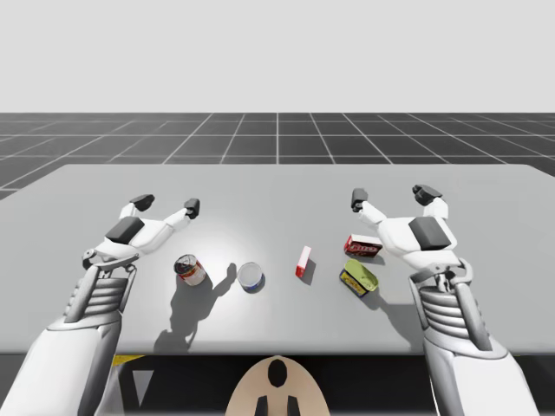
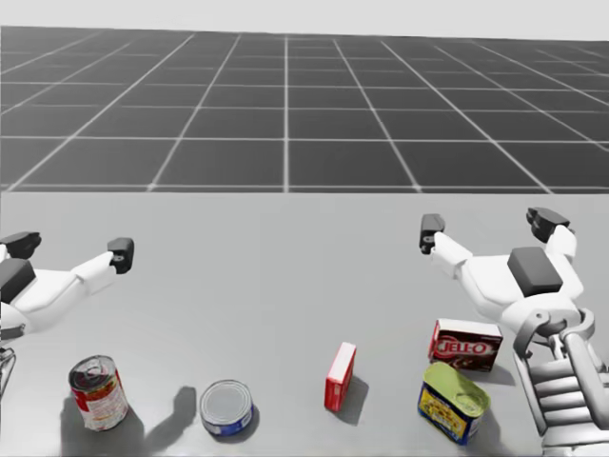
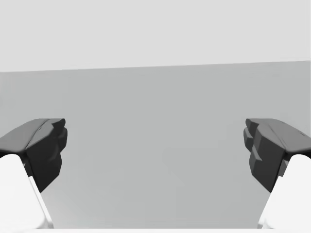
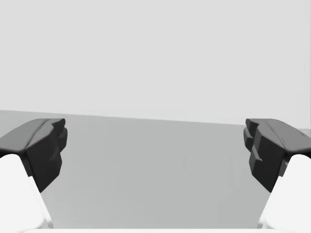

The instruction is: Grasp the pudding box and hold it up.

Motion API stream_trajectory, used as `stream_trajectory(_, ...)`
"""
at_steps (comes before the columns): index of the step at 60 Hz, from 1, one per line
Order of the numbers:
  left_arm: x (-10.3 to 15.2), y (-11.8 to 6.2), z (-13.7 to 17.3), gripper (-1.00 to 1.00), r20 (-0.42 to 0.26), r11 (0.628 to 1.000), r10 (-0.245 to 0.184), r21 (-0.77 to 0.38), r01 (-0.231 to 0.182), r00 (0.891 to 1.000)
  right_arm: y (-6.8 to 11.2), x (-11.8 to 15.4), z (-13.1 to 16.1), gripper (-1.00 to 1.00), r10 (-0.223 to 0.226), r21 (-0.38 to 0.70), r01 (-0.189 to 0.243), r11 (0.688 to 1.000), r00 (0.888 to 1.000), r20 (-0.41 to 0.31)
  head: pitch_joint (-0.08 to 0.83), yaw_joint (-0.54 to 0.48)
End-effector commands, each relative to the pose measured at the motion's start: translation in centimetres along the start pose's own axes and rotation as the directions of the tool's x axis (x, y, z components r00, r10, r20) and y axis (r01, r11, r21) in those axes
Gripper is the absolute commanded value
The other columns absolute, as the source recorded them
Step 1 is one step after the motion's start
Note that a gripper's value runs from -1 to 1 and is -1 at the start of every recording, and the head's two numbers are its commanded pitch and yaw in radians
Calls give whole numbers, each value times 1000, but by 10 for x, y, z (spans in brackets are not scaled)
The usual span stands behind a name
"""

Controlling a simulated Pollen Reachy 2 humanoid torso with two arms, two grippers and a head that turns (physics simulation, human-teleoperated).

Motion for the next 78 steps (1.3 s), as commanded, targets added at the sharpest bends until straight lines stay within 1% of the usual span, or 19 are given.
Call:
stream_trajectory(1,0,-1,0,-1000,-1,1000,-7,-3,7,1000,0,0,-1,-1000,4,1,-4,1000,1000,-7,452,-78)
stream_trajectory(24,2,-3,2,-1000,8,1000,-9,-16,9,1000,-2,0,-2,-1000,10,-2,-10,1000,1000,-7,606,-317)
stream_trajectory(35,3,-3,2,-1000,14,1000,-11,-19,12,1000,-2,0,-2,-1000,-1,14,2,1000,1000,-20,625,-348)
stream_trajectory(40,3,-3,3,-1000,15,1000,-11,-16,12,1000,-1,3,1,-1000,-26,45,29,999,998,-58,621,-345)
stream_trajectory(43,3,-3,3,-1000,14,1000,-9,-15,10,1000,-1,3,2,-1000,-26,42,29,999,997,-77,618,-344)
stream_trajectory(46,3,-3,3,-1000,13,1000,-8,-13,8,1000,1,6,6,-1000,-39,49,45,998,992,-119,613,-344)
stream_trajectory(49,4,-3,3,-1000,13,1000,-6,-11,6,1000,3,9,10,-1000,-31,39,38,999,988,-152,612,-346)
stream_trajectory(52,4,-3,4,-1000,13,1000,-5,-11,5,1000,6,12,17,-1000,-45,53,56,997,981,-189,612,-348)
stream_trajectory(55,4,-3,4,-1000,13,1000,-4,-9,5,1000,8,12,22,-1000,-4,42,13,999,978,-209,611,-349)
stream_trajectory(56,5,-2,4,-1000,13,1000,-3,-9,3,1000,8,12,24,-1000,5,65,11,998,971,-237,610,-349)
stream_trajectory(57,5,-2,4,-1000,13,1000,-3,-9,3,1000,8,12,29,-1000,12,61,3,998,970,-242,610,-348)
stream_trajectory(59,5,-2,4,-1000,13,1000,-3,-9,3,1000,7,11,32,-1000,15,78,3,997,973,-229,609,-349)
stream_trajectory(60,5,-2,4,-1000,12,1000,-3,-9,3,1000,7,10,36,-1000,34,80,-17,997,974,-222,609,-349)
stream_trajectory(61,5,-2,4,-1000,12,1000,-3,-9,3,1000,5,8,39,-1000,56,72,-41,997,974,-219,609,-349)
stream_trajectory(67,5,-2,4,-1000,9,1000,-2,-8,2,1000,-4,1,50,-1000,84,74,-68,995,967,-240,610,-346)
stream_trajectory(71,5,-2,4,-1000,7,1000,-3,-6,3,1000,-10,-7,57,-1000,69,91,-45,995,955,-288,610,-344)
stream_trajectory(75,4,-2,4,-1000,6,1000,-4,-6,4,1000,-14,-16,62,-1000,32,98,1,995,942,-334,609,-343)
stream_trajectory(76,4,-2,4,-1000,6,1000,-6,-5,6,1000,-15,-20,65,-1000,23,102,14,995,934,-356,608,-342)
stream_trajectory(78,4,-2,3,-1000,5,1000,-6,-5,6,1000,-15,-23,65,-1000,18,101,21,995,929,-370,608,-342)
